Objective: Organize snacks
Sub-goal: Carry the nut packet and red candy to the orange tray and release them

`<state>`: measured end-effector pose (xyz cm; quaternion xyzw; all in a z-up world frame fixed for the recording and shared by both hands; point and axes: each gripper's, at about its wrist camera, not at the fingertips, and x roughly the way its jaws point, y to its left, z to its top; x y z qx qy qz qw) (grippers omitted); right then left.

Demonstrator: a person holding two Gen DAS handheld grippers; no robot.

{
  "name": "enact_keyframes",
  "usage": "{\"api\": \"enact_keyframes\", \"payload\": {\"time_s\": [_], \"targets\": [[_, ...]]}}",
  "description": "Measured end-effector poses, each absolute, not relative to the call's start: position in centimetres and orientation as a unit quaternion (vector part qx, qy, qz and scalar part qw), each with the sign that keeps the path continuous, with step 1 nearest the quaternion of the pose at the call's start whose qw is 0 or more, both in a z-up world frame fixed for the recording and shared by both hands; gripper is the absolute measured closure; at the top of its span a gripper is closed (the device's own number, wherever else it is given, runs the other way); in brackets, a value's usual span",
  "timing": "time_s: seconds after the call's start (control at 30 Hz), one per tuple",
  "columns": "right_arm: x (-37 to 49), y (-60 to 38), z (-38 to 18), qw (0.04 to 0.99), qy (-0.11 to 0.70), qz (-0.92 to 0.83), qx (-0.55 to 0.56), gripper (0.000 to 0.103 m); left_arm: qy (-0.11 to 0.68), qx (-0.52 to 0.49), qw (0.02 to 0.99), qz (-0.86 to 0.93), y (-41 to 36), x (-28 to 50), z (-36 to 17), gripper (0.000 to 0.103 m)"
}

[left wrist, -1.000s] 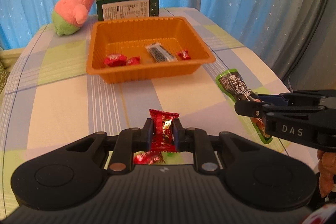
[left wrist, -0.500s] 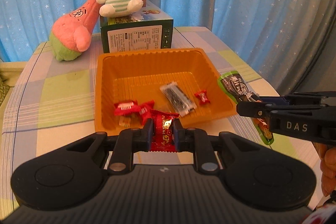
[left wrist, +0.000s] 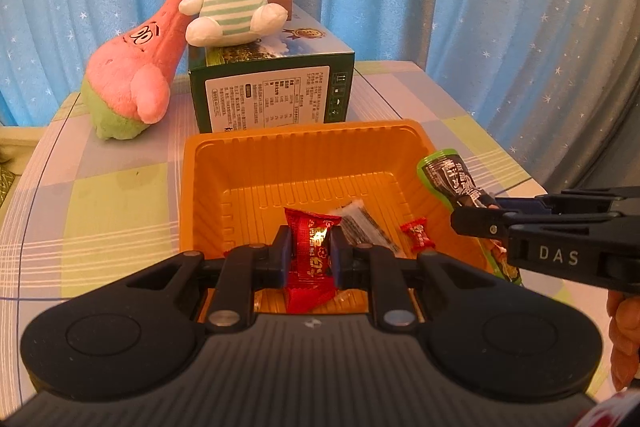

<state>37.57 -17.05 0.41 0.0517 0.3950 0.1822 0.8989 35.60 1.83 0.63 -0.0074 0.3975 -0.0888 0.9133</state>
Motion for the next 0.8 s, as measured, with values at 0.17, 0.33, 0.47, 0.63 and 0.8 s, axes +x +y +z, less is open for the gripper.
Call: {"api": "enact_keyframes", "payload": {"time_s": [0.17, 0.33, 0.47, 0.63, 0.8], "targets": [[38.8, -16.8, 0.0, 0.898, 0.397, 0.182, 0.057, 0.073, 0.405, -0.014, 0.910, -0.094, 2.0, 36.9, -0.2, 0.085], [39.5, -16.6, -0.3, 0.897, 0.398, 0.182, 0.063, 0.073, 0.409, -0.017, 0.907, -0.096, 2.0, 37.8, -1.0, 0.085], [39.7, -16.7, -0.5, 0.896, 0.400, 0.181, 0.067, 0.073, 0.408, -0.032, 0.907, -0.097, 2.1, 38.3, -1.4, 0.083], [39.7, -17.0, -0.7, 0.895, 0.402, 0.180, 0.072, 0.073, 0.410, -0.037, 0.907, -0.085, 2.7, 38.0, -1.5, 0.068], [39.7, -17.3, -0.7, 0.895, 0.403, 0.177, 0.077, 0.073, 0.409, -0.038, 0.908, -0.080, 3.2, 37.3, -1.3, 0.060]]}}
